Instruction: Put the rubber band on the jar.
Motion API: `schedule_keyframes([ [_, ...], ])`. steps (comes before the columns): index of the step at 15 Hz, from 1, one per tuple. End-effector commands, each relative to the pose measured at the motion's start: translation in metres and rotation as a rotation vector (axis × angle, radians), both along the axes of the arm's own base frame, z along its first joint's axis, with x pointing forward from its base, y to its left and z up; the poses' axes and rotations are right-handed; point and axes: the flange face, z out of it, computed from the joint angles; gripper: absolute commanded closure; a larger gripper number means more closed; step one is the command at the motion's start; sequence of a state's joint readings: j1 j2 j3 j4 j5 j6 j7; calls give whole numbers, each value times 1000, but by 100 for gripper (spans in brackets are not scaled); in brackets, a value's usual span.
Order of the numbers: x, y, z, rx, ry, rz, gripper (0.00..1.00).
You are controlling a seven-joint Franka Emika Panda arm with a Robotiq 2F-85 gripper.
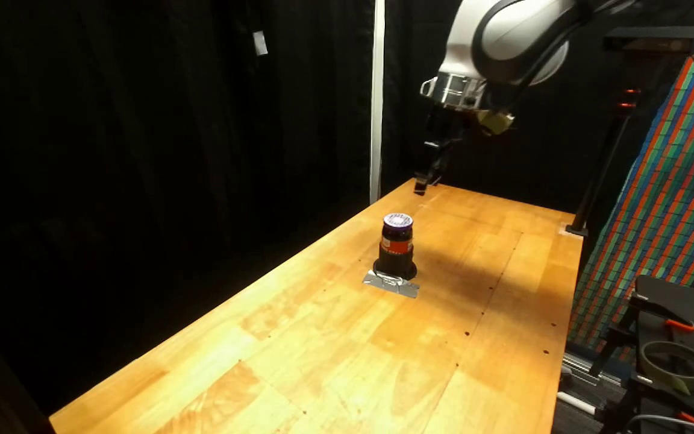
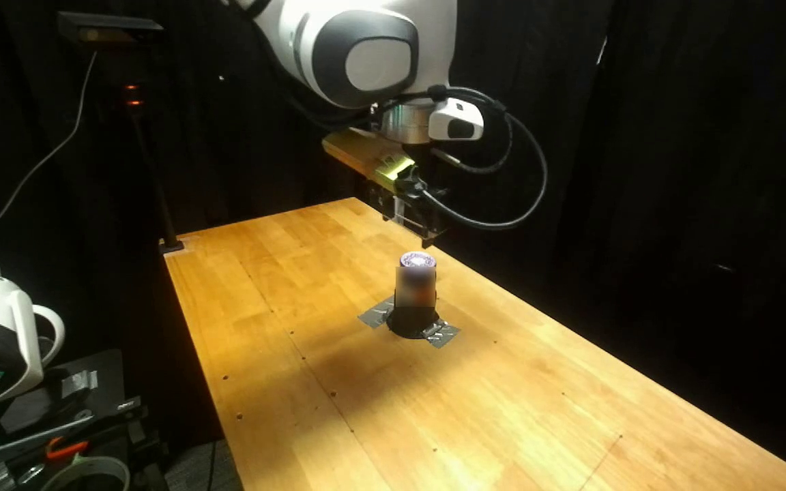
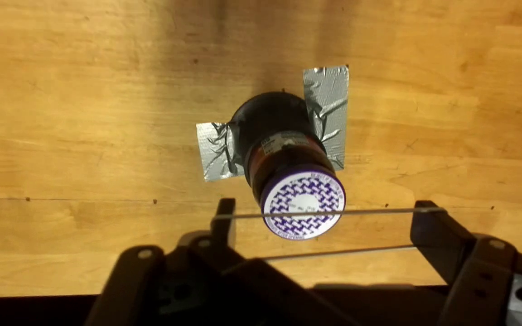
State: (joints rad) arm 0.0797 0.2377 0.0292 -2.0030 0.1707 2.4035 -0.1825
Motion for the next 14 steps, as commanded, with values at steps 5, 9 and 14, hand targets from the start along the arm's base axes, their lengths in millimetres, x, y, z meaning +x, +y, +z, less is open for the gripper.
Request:
schedule_keyframes([
  [5, 96, 19, -50, 41, -2, 16, 0],
  [9, 110, 22, -76, 53, 57, 22, 0],
  [14, 111, 29, -92, 15, 187, 12, 0],
])
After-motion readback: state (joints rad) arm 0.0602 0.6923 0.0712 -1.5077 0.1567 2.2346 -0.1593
